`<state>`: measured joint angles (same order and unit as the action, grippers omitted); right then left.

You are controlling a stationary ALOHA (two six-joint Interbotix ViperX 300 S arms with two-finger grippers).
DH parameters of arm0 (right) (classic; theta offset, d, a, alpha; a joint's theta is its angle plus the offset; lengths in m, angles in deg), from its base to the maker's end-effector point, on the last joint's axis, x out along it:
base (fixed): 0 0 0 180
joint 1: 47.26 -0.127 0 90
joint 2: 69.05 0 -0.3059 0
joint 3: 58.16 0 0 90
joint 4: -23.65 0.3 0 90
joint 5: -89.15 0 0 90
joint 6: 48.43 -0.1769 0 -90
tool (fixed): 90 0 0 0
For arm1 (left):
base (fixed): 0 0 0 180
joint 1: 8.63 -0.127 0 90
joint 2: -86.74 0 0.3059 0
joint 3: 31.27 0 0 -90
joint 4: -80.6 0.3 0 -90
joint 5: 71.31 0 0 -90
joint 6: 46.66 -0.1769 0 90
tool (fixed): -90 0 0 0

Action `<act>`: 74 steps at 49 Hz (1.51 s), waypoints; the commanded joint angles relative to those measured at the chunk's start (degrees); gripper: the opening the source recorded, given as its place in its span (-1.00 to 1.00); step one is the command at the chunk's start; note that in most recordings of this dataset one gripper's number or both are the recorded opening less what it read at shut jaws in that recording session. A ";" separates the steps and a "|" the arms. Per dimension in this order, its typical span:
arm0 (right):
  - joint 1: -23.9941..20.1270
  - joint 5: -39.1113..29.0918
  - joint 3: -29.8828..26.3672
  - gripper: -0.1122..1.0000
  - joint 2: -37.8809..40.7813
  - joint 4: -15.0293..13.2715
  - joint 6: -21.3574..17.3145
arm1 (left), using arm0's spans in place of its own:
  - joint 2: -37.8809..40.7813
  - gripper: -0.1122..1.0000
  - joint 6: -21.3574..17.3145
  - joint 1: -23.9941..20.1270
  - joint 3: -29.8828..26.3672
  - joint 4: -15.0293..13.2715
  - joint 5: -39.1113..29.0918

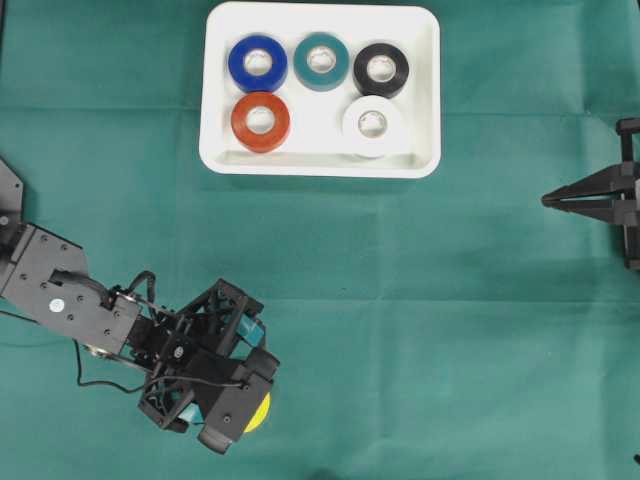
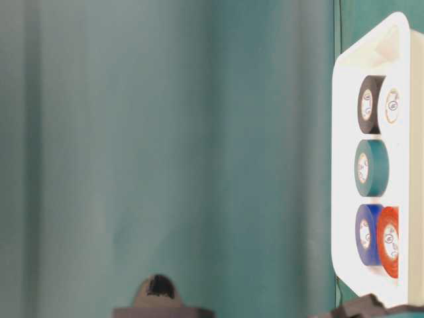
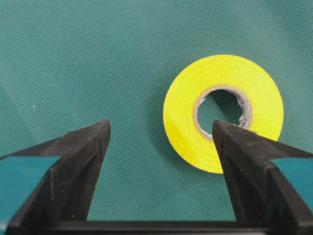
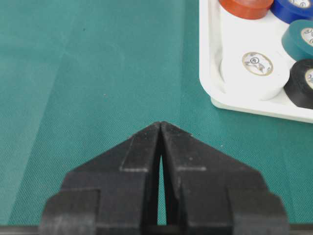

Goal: Put the tape into the white case with the left arm.
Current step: 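Move the left gripper down onto the yellow tape roll, then grasp the yellow tape and carry it up into the tray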

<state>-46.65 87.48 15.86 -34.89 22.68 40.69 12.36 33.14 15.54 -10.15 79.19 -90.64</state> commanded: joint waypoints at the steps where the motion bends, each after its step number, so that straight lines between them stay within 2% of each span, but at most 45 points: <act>1: 0.00 0.62 -0.62 -0.97 0.35 -0.09 0.00 | -0.09 0.66 0.09 0.18 -1.23 -0.09 0.44; 23: 0.00 0.62 -0.62 -0.97 0.35 -0.09 0.00 | 7.03 0.65 0.26 0.18 -3.60 -0.09 0.88; 33: 0.00 0.62 -0.62 -0.97 0.35 -0.09 0.00 | 7.65 0.54 0.53 0.18 -3.69 -0.09 0.88; 40: 0.00 0.62 -0.70 -0.97 0.35 -0.09 0.00 | 7.21 0.24 1.93 0.18 -4.04 -0.09 0.70; 45: 0.00 0.62 -0.62 -0.97 0.35 -0.09 0.00 | 7.12 -0.23 2.64 0.35 -4.31 -0.09 0.53; 47: 0.00 0.62 -0.62 -0.97 0.44 -0.09 0.00 | 7.21 -0.35 2.90 0.35 -4.31 -0.09 0.44; 64: 0.00 0.70 -0.62 -0.97 0.35 -0.09 0.00 | 6.94 -0.35 3.52 0.44 -5.71 -0.09 0.18; 74: 0.00 0.62 -0.62 -0.97 0.35 -0.09 0.00 | 2.99 -0.35 3.43 0.79 -7.73 -0.09 -3.69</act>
<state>-46.65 87.56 15.86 -34.89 22.68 40.69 19.48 36.48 15.89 -15.78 79.19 -93.19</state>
